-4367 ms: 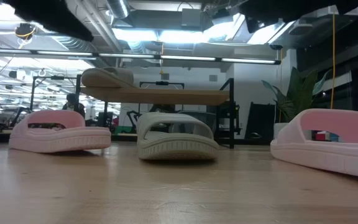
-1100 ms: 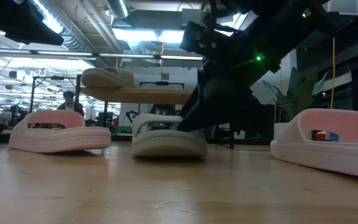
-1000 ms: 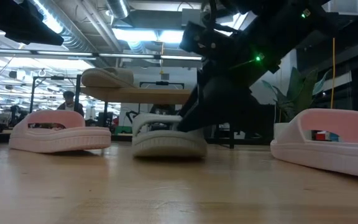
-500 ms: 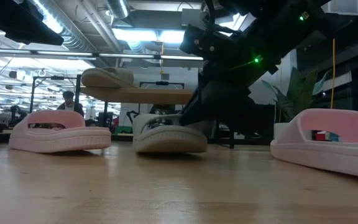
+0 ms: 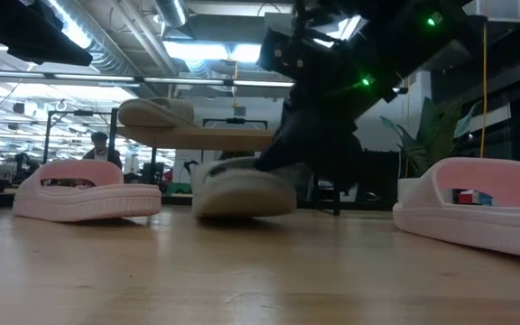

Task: Pick and place slides into the shelf
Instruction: Put the gray slipper on the shelf

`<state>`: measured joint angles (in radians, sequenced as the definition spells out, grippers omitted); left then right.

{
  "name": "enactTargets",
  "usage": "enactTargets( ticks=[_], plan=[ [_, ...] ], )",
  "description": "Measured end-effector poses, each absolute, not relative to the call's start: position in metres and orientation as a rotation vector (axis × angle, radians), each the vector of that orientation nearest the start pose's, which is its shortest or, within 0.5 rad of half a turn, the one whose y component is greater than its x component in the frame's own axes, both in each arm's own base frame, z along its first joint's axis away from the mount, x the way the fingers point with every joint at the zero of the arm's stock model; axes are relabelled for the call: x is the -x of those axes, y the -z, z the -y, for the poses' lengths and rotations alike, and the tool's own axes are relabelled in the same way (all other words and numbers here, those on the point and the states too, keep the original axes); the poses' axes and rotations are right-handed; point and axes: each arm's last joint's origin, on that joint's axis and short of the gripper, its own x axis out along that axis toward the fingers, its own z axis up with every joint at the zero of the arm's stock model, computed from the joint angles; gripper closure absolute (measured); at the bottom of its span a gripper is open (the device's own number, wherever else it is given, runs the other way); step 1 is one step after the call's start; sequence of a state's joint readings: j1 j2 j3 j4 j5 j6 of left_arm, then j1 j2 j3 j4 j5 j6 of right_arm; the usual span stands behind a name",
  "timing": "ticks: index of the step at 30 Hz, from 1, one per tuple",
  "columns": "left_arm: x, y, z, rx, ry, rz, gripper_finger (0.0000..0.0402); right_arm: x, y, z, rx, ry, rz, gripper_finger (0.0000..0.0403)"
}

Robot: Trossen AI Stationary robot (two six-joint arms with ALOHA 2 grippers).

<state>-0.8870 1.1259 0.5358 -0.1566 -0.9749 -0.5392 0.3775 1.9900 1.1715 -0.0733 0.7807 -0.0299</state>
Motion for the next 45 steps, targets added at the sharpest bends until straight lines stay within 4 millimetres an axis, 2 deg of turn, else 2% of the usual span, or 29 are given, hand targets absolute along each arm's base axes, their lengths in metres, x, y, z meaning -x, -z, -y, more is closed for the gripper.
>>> enactTargets(
  ticks=[5, 16, 31, 34, 38, 45],
  plan=[
    [-0.148, -0.198, 0.144, -0.069, -0.196, -0.402, 0.0217, -0.38, -0.153, -0.135, 0.56, 0.398, -0.715, 0.0395],
    [-0.148, -0.198, 0.143, -0.077, -0.198, -0.408, 0.0217, -0.399, -0.221, -0.159, 0.745, 0.469, -0.656, 0.0396],
    [-0.148, -0.198, 0.143, -0.076, -0.198, -0.408, 0.0217, -0.41, -0.295, -0.162, 1.063, 0.754, -0.662, 0.0397],
    [-0.148, -0.198, 0.143, -0.077, -0.198, -0.408, 0.0217, -0.414, -0.311, -0.153, 1.097, 0.799, -0.686, 0.0397],
    [-0.148, -0.198, 0.143, -0.076, -0.198, -0.408, 0.0217, -0.423, -0.325, -0.129, 1.095, 0.846, -0.718, 0.0397],
    [-0.148, -0.197, 0.143, -0.08, -0.198, -0.41, 0.0217, -0.441, -0.325, -0.07, 1.037, 0.807, -0.757, 0.0397]
  ],
)
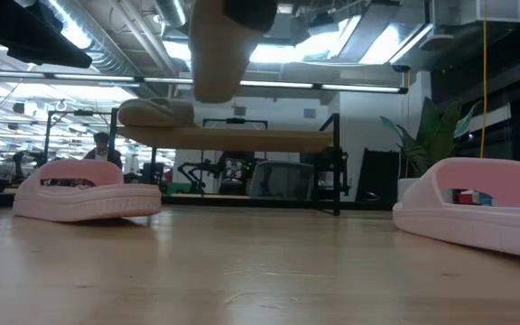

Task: Pick and place slides into the shelf
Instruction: Put the gray slipper on the shelf

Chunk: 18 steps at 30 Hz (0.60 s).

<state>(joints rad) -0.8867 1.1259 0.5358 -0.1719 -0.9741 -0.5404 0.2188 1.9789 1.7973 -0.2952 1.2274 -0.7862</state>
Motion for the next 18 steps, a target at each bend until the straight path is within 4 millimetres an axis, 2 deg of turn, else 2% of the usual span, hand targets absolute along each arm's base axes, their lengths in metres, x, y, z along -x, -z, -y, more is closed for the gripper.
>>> enactTargets(
  ticks=[5, 8, 18],
  plan=[
    [-0.148, -0.197, 0.143, -0.081, -0.198, -0.411, 0.0217, -0.446, -0.321, -0.022, 0.969, 0.827, -0.806, 0.0397],
    [-0.147, -0.197, 0.143, -0.083, -0.199, -0.412, 0.0217, -0.444, -0.323, -0.002, 0.948, 0.868, -0.831, 0.0397],
    [-0.147, -0.196, 0.142, -0.098, -0.202, -0.422, 0.0217, -0.445, -0.321, 0.026, 0.913, 0.842, -0.85, 0.0397]
  ],
)
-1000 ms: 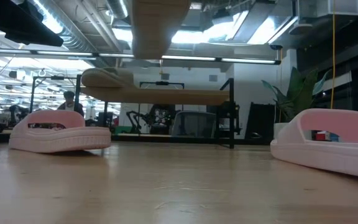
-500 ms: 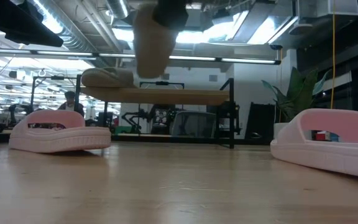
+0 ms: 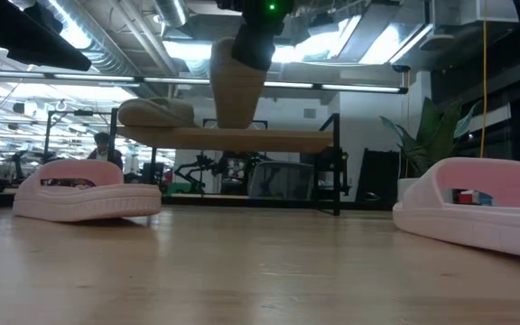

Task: Pick and place slides into the shelf
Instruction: Put the gray slipper on the shelf

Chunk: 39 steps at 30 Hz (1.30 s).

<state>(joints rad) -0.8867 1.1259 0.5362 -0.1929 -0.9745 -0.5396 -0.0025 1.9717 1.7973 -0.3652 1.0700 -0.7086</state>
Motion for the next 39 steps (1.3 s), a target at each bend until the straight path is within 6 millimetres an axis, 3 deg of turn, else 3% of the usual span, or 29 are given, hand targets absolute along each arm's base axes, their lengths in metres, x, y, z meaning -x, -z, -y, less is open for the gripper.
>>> enactTargets(
  ticks=[20, 39],
  plan=[
    [-0.147, -0.196, 0.142, -0.099, -0.202, -0.422, 0.0217, -0.444, -0.32, 0.046, 0.871, 0.843, -0.852, 0.0397],
    [-0.147, -0.196, 0.142, -0.09, -0.203, -0.421, 0.0217, -0.445, -0.319, 0.047, 0.835, 0.802, -0.831, 0.0397]
  ],
)
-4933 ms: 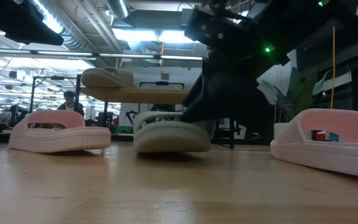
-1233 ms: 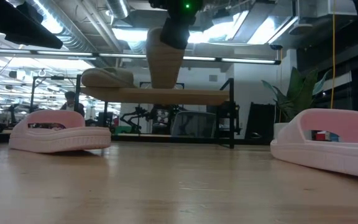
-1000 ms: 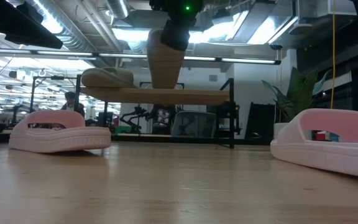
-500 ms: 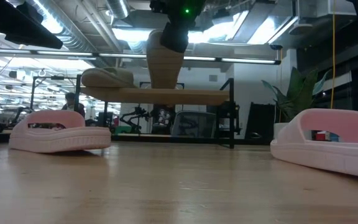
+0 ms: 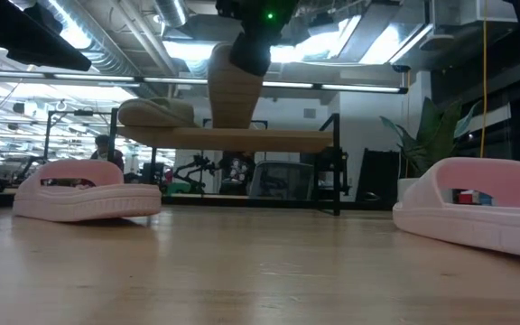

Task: Pick and place slides into the shelf
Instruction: Put the gray slipper on the shelf

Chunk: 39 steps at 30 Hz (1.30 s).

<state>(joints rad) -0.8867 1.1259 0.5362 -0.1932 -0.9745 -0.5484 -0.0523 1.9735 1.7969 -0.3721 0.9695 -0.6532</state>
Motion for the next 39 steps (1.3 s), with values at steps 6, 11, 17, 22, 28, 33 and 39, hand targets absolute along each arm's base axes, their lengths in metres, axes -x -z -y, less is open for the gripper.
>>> enactTargets(
  ticks=[6, 11, 17, 22, 28, 33, 39],
  plan=[
    [-0.147, -0.196, 0.142, -0.089, -0.203, -0.421, 0.0217, -0.443, -0.317, 0.055, 0.818, 0.817, -0.852, 0.0397],
    [-0.147, -0.196, 0.142, -0.088, -0.204, -0.421, 0.0217, -0.443, -0.315, 0.06, 0.785, 0.789, -0.842, 0.0397],
    [-0.147, -0.196, 0.142, -0.088, -0.204, -0.42, 0.0217, -0.444, -0.315, 0.059, 0.775, 0.745, -0.834, 0.0397],
    [-0.147, -0.196, 0.142, -0.088, -0.204, -0.42, 0.0217, -0.443, -0.31, 0.06, 0.701, 0.672, -0.828, 0.0397],
    [-0.147, -0.196, 0.142, -0.087, -0.204, -0.42, 0.0217, -0.438, -0.304, 0.06, 0.644, 0.638, -0.877, 0.0397],
    [-0.147, -0.197, 0.142, -0.082, -0.203, -0.417, 0.0217, -0.439, -0.301, 0.058, 0.589, 0.566, -0.871, 0.0397],
    [-0.147, -0.197, 0.143, -0.067, -0.203, -0.411, 0.0217, -0.439, -0.301, 0.057, 0.557, 0.535, -0.859, 0.0397]
  ],
)
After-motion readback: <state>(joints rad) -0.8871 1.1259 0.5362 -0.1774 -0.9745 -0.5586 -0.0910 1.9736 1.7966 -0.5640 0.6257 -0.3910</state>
